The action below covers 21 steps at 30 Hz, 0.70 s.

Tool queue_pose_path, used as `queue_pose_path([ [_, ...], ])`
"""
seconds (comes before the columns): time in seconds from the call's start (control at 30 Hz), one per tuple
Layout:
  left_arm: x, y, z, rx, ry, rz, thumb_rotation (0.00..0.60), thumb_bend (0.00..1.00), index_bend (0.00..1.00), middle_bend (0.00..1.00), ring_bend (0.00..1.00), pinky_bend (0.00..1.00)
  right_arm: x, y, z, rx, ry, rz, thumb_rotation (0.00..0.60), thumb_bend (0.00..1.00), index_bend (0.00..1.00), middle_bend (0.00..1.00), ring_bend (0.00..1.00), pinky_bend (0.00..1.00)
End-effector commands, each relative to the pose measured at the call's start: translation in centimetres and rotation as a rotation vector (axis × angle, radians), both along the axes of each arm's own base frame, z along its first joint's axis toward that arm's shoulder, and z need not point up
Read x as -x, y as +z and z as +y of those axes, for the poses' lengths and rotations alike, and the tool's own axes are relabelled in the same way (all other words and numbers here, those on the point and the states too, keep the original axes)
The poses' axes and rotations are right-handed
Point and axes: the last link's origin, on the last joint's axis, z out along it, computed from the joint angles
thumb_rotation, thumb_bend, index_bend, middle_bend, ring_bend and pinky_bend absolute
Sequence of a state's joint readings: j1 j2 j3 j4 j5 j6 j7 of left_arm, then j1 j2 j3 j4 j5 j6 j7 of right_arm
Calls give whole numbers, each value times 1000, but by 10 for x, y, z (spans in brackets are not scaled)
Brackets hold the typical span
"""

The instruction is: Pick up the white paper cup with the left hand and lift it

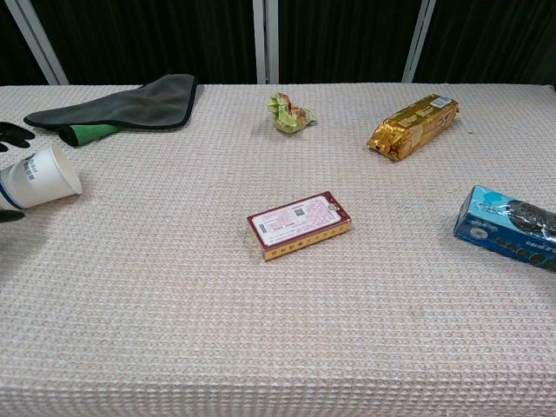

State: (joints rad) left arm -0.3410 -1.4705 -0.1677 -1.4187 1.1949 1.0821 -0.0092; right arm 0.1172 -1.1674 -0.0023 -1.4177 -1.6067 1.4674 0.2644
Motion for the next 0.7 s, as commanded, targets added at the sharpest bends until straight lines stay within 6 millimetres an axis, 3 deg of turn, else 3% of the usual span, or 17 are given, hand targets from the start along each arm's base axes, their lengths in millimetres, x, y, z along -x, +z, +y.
queue_pose_path([
  [0.03,3,-6,5,-5,14,8,600,145,122,121,106,163,-1,0,-1,-2,6,5,600,193,200,208,74,109],
  [0.53,11,-14,13,-59,37,-4,600,141,183,140,123,171,-3,-1,-1,-9,-4,7,600,193,200,208,74,109],
  [0.7,12,-19,22,-54,34,-11,600,142,232,189,159,226,-3,-3,-1,-13,-3,5,600,193,200,208,74,108],
])
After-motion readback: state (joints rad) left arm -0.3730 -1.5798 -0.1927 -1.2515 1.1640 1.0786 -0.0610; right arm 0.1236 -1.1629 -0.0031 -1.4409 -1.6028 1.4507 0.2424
